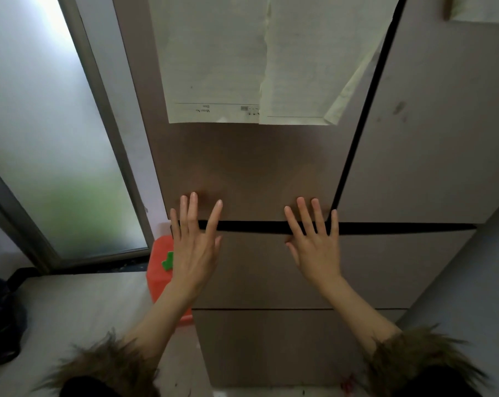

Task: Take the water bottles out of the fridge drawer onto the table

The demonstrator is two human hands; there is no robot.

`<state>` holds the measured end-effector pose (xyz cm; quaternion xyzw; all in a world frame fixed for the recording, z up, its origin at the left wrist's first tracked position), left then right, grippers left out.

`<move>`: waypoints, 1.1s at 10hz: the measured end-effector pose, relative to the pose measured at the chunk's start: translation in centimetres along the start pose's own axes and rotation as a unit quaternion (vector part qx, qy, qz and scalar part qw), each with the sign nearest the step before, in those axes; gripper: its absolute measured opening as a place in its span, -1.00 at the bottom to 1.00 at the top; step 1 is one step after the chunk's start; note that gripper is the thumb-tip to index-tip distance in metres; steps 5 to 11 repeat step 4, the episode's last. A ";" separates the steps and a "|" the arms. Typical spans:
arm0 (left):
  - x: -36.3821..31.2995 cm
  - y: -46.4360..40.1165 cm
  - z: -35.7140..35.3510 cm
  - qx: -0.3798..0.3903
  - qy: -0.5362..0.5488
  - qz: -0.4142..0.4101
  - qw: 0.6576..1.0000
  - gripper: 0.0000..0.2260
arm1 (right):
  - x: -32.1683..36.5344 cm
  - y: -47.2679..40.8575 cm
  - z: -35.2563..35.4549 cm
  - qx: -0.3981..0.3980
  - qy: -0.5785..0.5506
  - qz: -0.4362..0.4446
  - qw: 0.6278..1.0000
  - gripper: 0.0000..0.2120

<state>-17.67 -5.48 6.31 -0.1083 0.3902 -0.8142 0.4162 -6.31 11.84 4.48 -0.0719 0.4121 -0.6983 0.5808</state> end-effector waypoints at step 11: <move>-4.4 -7.9 4.3 -0.005 -0.033 -0.025 0.999 -0.13 | -0.2 -1.2 4.8 -0.008 -0.036 0.000 0.999 -0.35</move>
Point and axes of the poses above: each hand's wrist, its own y-axis away from the middle knuckle, its own z-axis out of the back of the hand, x = y × z, the point moved 9 cm from there along -y, towards the middle knuckle, and after that the axes turned 11 degrees about z, right-handed, at the moved point
